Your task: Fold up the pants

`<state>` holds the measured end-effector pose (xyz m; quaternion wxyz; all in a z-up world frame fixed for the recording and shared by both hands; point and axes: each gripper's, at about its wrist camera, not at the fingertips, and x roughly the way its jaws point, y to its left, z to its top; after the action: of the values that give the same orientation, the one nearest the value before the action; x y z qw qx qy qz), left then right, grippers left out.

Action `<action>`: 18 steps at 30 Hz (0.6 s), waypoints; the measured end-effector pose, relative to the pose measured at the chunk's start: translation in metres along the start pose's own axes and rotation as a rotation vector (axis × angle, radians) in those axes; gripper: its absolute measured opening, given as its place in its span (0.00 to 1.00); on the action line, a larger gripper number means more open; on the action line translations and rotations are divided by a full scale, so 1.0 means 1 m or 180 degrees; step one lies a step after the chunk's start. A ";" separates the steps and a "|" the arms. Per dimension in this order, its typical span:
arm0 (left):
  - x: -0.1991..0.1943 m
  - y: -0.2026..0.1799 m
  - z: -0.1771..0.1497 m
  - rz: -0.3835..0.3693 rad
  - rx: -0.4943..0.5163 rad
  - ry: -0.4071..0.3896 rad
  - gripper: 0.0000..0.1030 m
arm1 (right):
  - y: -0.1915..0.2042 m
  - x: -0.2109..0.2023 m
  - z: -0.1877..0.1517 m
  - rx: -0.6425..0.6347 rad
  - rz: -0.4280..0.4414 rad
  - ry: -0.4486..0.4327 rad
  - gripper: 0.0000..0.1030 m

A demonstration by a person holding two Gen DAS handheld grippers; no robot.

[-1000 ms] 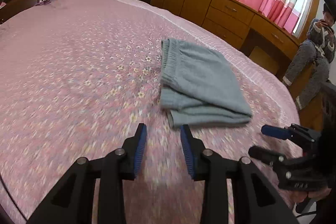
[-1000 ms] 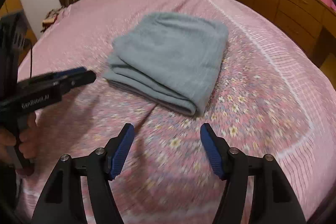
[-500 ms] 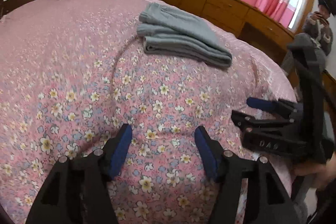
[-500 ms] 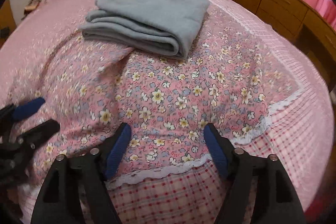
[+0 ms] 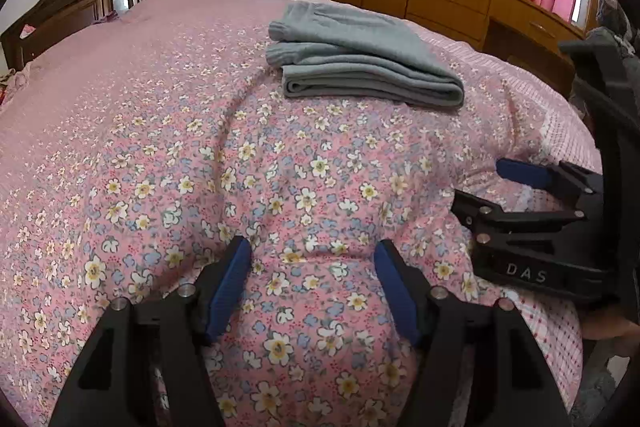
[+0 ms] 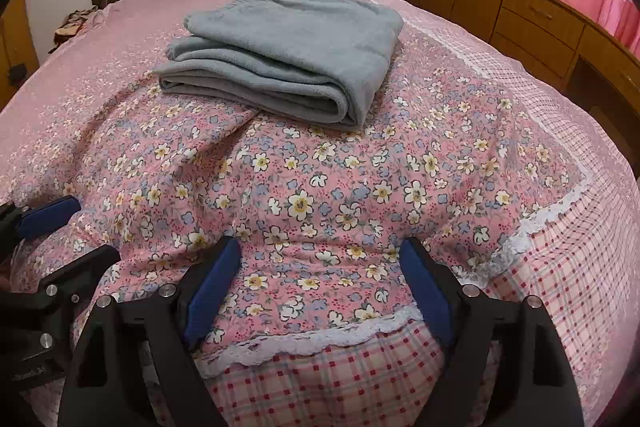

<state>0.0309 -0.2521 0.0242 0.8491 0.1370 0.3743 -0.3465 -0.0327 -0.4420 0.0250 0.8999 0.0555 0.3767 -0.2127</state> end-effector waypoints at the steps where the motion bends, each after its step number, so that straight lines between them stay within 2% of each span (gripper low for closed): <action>1: 0.000 -0.002 0.000 0.0030 0.0010 -0.0002 0.67 | 0.001 -0.001 0.000 0.0003 0.0003 -0.0004 0.83; 5: 0.006 -0.009 0.003 0.0105 0.0007 0.0008 0.68 | 0.001 0.001 0.000 0.0006 0.0012 -0.0011 0.83; 10: 0.009 -0.012 0.004 0.0323 0.0054 0.0040 0.72 | -0.002 0.006 -0.001 0.0038 0.0054 -0.0002 0.83; 18: 0.010 -0.007 0.004 0.0266 0.0002 0.0041 0.72 | -0.004 0.005 0.000 0.0036 0.0055 -0.0004 0.83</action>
<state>0.0330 -0.2644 0.0195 0.8604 0.1550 0.3737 -0.3099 -0.0307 -0.4474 0.0218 0.9016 0.0637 0.3744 -0.2072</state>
